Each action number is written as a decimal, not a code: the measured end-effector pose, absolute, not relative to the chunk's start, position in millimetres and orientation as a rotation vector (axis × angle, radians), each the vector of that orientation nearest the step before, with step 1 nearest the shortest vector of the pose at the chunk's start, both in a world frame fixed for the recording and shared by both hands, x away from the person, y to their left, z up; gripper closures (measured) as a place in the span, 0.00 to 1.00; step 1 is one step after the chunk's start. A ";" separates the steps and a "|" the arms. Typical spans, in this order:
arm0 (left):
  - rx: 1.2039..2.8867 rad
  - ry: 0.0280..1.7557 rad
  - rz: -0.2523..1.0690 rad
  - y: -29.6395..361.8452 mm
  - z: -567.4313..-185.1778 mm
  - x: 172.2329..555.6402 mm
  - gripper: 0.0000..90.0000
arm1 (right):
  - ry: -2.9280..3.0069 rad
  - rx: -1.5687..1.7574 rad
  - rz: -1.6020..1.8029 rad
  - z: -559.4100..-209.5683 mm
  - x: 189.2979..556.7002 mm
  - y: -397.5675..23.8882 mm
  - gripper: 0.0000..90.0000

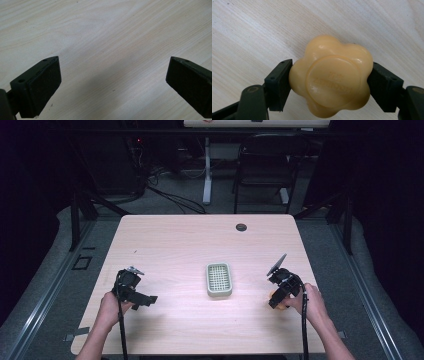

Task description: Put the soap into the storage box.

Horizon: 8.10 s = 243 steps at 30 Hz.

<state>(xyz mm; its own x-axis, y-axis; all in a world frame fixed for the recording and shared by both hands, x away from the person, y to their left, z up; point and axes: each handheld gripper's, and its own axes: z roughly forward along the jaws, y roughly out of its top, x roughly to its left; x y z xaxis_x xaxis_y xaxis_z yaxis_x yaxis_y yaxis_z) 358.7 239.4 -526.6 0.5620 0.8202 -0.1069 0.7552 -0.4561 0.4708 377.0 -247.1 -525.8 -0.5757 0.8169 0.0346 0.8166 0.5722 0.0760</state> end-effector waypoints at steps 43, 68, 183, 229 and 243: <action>2.331 1.265 0.192 239.5 -527.1 358.7 0.00 | 2.819 1.321 0.190 -507.6 400.7 -202.3 0.29; 2.332 1.261 0.190 239.3 -527.2 358.8 0.00 | 2.841 1.270 0.196 -500.9 411.4 -179.3 0.29; 2.333 1.255 0.182 238.9 -528.0 359.0 0.00 | 2.916 1.122 0.270 -507.0 453.6 -77.9 0.29; 2.342 1.244 0.176 239.0 -527.9 359.2 0.00 | 2.878 1.114 0.269 -526.3 456.7 -61.2 0.29; 2.345 1.241 0.172 238.6 -527.9 359.3 0.00 | 2.847 1.171 0.249 -527.6 456.5 -63.3 0.29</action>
<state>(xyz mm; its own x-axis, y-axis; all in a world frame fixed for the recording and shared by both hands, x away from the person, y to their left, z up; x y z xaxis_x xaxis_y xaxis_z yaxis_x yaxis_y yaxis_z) 359.3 238.6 -527.9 0.5811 0.8065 -0.1092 0.7466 -0.4748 0.4660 456.5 -63.3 -527.6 -0.7112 0.7029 0.0122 0.6943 0.6996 0.1690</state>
